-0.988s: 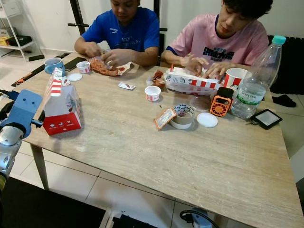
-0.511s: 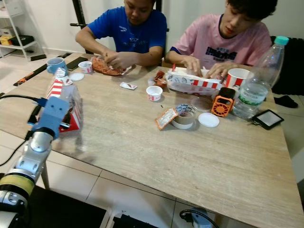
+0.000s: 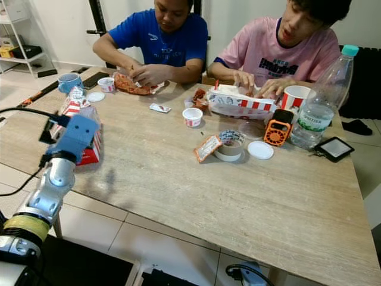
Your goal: Restocking fridge
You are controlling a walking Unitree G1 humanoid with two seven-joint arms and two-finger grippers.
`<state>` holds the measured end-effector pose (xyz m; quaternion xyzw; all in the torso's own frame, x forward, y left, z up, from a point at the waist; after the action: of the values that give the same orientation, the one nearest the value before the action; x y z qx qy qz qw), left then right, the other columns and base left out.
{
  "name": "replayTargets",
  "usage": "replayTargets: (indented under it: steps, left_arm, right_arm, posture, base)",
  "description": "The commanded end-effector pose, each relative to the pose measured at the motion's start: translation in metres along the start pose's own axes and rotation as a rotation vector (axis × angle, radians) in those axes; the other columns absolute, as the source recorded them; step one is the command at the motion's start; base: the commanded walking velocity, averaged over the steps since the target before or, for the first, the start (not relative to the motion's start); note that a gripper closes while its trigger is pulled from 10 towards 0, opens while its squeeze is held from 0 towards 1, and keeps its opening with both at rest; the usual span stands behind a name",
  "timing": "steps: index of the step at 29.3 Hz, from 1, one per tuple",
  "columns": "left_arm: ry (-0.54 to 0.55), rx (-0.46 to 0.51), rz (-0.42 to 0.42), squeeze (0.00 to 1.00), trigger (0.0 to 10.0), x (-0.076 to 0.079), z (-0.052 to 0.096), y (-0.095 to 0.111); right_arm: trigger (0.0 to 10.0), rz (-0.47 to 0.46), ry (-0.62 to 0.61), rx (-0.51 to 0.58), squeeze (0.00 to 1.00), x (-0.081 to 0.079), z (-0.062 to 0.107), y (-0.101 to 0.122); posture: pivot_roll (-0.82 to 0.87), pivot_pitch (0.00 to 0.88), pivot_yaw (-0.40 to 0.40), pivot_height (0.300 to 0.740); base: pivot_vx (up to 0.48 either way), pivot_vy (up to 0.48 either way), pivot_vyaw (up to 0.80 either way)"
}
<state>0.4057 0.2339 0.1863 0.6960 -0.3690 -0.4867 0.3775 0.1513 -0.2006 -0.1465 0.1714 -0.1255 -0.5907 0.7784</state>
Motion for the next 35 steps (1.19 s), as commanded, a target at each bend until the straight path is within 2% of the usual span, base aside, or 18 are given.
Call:
replayTargets:
  steps: [1,5,10,16,20,22,23,26,28,35]
  left_arm:
    - [0.044,0.011,-0.042,0.0,10.0,-0.017,-0.002,0.002]
    - [0.064,0.0,-0.029,0.0,10.0,-0.022,-0.002,0.0]
    - [0.167,-0.065,-0.038,0.0,10.0,-0.051,0.003,-0.018]
    - [0.179,-0.121,0.0,0.0,10.0,-0.055,0.007,-0.033]
    - [0.156,-0.144,0.046,0.0,10.0,-0.049,0.007,-0.039]
    - [0.104,-0.144,0.086,0.0,10.0,-0.037,0.005,-0.038]
    - [0.104,-0.144,0.086,0.0,10.0,-0.037,0.005,-0.038]
    - [0.005,-0.13,0.123,0.0,10.0,-0.017,0.003,-0.031]
    - [-0.02,-0.124,0.143,0.0,10.0,-0.012,0.003,-0.029]
    - [-0.056,-0.124,0.125,0.0,10.0,-0.003,0.005,-0.028]
  right_arm:
    - [10.0,-0.006,-0.005,0.006,0.0,0.001,0.0,0.0]
    - [10.0,-0.006,-0.005,0.005,0.0,0.0,0.0,-0.001]
    - [10.0,-0.006,-0.005,0.004,0.0,0.001,0.001,-0.002]
    - [10.0,-0.004,-0.005,0.0,0.0,0.001,0.001,-0.004]
    - [10.0,-0.004,-0.005,0.0,0.0,0.002,0.001,-0.004]
    - [10.0,-0.005,-0.008,-0.001,0.0,0.004,0.002,-0.005]
    - [10.0,-0.005,-0.008,-0.001,0.0,0.004,0.002,-0.005]
    - [10.0,-0.005,-0.011,-0.009,0.0,0.005,0.003,-0.009]
    - [10.0,-0.005,-0.011,-0.012,0.0,0.005,0.003,-0.01]
    - [10.0,-0.008,-0.012,-0.015,0.0,0.004,0.003,-0.012]
  posture:
    - [0.0,0.0,0.05,0.74]
    - [0.0,0.0,0.05,0.74]
    - [-0.01,0.002,0.053,0.74]
    - [-0.01,0.008,0.048,0.74]
    - [-0.02,0.014,0.049,0.74]
    - [-0.02,0.02,0.048,0.74]
    - [-0.02,0.02,0.048,0.74]
    - [-0.03,0.029,0.049,0.74]
    - [-0.03,0.029,0.049,0.74]
    - [-0.02,0.034,0.047,0.74]
  base:
    - [0.0,0.0,0.0]
    - [0.0,0.0,0.0]
    - [0.0,0.0,0.0]
    - [0.0,0.0,0.0]
    - [0.0,0.0,0.0]
    - [0.0,0.0,0.0]
    - [0.0,0.0,0.0]
    - [0.0,0.0,0.0]
    - [0.0,0.0,0.0]
    - [0.0,0.0,0.0]
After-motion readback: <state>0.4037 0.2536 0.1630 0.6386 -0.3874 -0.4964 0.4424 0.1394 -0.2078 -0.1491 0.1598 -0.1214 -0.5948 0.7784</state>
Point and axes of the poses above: a point about 5 cm out from each wrist's last joint towards the gripper, its own z axis pointing back from the gripper into the wrist, its own y axis along the axis of the wrist's last joint, x = y × z, the point moved 5 cm from there along -z, pointing out of the wrist towards the gripper, and after that the axes turned 15 degrees about z, right-handed, at the moved point
